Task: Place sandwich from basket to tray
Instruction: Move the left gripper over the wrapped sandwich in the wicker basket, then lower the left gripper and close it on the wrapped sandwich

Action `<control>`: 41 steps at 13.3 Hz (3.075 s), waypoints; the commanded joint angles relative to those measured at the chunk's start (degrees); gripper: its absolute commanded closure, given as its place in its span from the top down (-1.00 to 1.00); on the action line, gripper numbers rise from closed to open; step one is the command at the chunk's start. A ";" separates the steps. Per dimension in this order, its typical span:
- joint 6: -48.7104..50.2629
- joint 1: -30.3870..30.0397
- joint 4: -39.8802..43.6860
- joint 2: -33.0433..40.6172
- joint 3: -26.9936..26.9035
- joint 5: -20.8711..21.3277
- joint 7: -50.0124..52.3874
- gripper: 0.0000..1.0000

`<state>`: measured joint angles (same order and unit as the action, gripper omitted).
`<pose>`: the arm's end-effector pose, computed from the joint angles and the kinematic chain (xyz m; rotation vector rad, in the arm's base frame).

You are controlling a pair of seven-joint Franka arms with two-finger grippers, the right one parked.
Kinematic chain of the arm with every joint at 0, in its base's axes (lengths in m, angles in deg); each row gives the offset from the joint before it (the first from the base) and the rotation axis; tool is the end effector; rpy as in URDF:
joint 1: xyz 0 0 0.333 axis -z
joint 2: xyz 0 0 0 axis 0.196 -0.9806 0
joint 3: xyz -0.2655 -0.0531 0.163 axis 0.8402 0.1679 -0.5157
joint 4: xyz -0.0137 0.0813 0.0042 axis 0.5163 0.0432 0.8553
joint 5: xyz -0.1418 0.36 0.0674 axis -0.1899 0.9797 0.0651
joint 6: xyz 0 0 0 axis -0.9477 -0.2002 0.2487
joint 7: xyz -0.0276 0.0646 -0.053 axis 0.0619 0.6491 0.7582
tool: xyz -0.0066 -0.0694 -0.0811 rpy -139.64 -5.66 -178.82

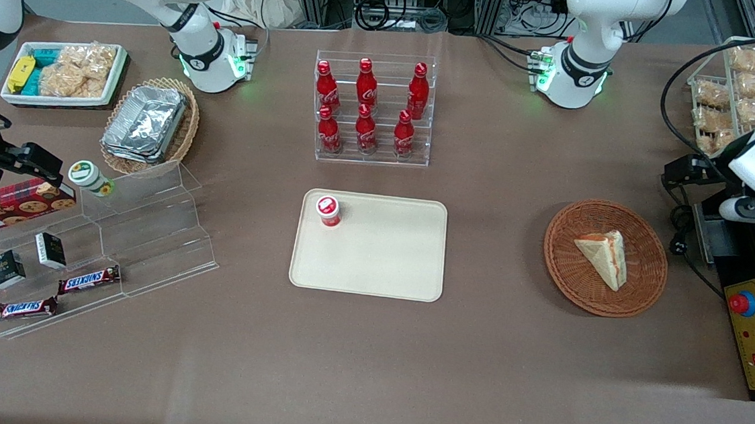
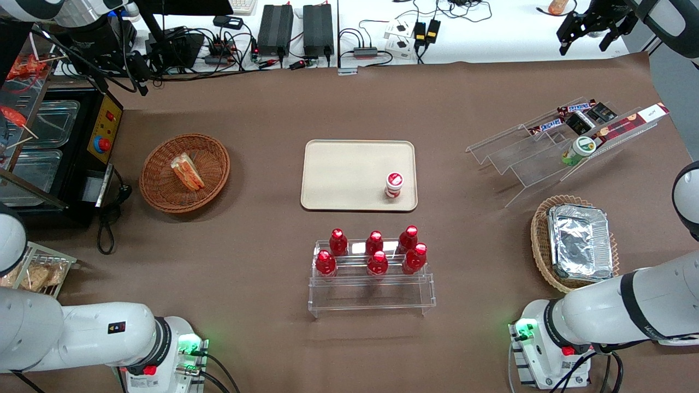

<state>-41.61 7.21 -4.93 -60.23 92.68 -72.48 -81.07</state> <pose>0.5564 -0.0167 0.5844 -3.1210 0.1849 0.1449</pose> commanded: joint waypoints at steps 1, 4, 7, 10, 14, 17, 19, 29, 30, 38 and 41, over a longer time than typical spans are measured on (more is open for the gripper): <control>4.63 -0.57 6.53 -4.25 0.10 0.73 -3.82 1.00; 4.20 -0.66 6.89 -6.71 -0.08 1.42 -2.35 1.00; -2.62 -0.75 3.75 -7.95 -0.08 1.61 15.81 1.00; -14.92 -2.06 -8.19 -5.06 -0.17 1.69 20.15 1.00; -26.27 -2.77 -18.31 -4.87 -0.08 1.87 25.59 1.00; -36.63 -2.85 -27.18 -4.70 -0.17 2.13 33.84 1.00; -40.09 -2.86 -30.54 -5.05 -0.08 2.13 41.31 1.00; -47.65 -3.65 -34.42 -11.02 -0.25 2.31 45.83 1.00; -48.53 -4.08 -34.68 -11.81 -0.34 2.31 45.83 1.00; -52.32 -4.00 -34.42 -14.29 -0.26 2.48 44.70 -1.00; -40.43 -3.65 -27.60 -11.12 0.18 2.40 38.81 -1.00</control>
<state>-90.87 3.22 -37.08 -74.48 92.58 -70.78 -39.74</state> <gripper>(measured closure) 0.630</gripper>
